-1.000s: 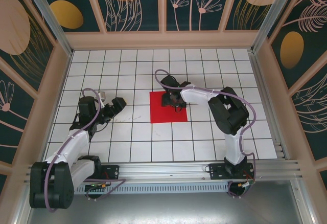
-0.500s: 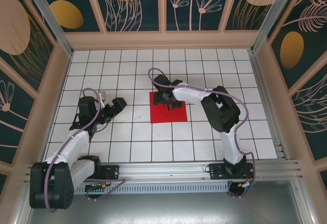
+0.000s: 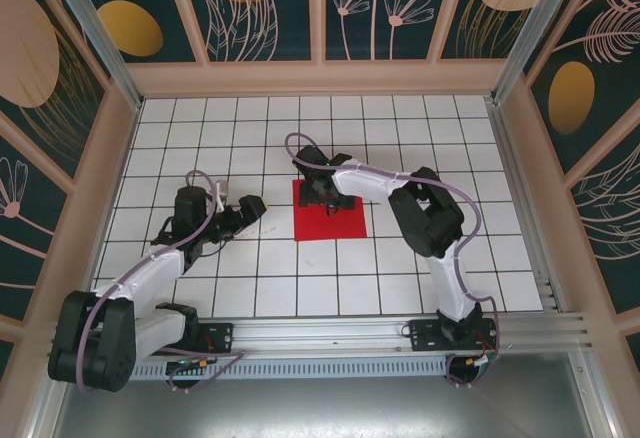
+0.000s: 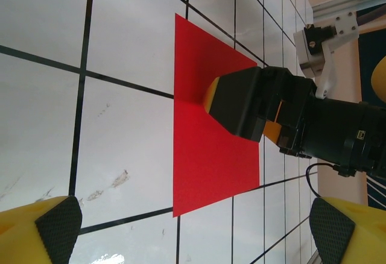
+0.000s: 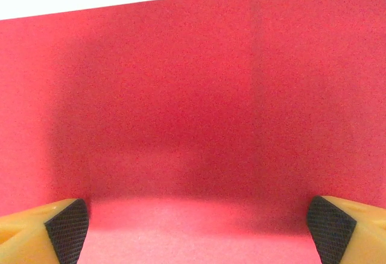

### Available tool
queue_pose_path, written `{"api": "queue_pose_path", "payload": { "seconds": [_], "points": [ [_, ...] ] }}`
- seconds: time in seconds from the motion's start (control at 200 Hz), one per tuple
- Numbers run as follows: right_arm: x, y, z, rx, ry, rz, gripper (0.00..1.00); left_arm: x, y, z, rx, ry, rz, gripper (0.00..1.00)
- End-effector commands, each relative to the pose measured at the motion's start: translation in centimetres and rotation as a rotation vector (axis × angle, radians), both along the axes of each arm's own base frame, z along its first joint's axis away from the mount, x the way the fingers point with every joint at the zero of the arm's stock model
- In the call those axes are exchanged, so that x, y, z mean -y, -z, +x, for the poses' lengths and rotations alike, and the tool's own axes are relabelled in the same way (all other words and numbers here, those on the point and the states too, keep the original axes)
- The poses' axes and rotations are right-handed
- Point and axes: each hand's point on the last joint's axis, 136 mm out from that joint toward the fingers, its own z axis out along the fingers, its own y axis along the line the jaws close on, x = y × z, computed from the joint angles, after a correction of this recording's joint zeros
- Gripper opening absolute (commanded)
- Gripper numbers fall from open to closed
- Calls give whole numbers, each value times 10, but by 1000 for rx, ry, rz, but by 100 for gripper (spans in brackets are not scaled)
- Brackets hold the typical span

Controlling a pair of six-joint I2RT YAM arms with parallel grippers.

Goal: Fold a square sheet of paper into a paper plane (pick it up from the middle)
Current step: Fold the square sheet of paper in half at the center of the table.

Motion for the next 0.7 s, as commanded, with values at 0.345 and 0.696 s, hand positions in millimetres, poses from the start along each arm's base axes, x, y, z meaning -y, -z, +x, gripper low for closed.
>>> {"api": "queue_pose_path", "payload": {
  "seconds": [0.345, 0.696],
  "points": [
    [6, 3, -10, -28, -82, -58, 99, 5, -11, 14, 45, 14, 9, 99],
    [20, 53, -37, -164, -77, -105, 98, 4, -8, 14, 35, 16, 20, 99]
  ]
}}
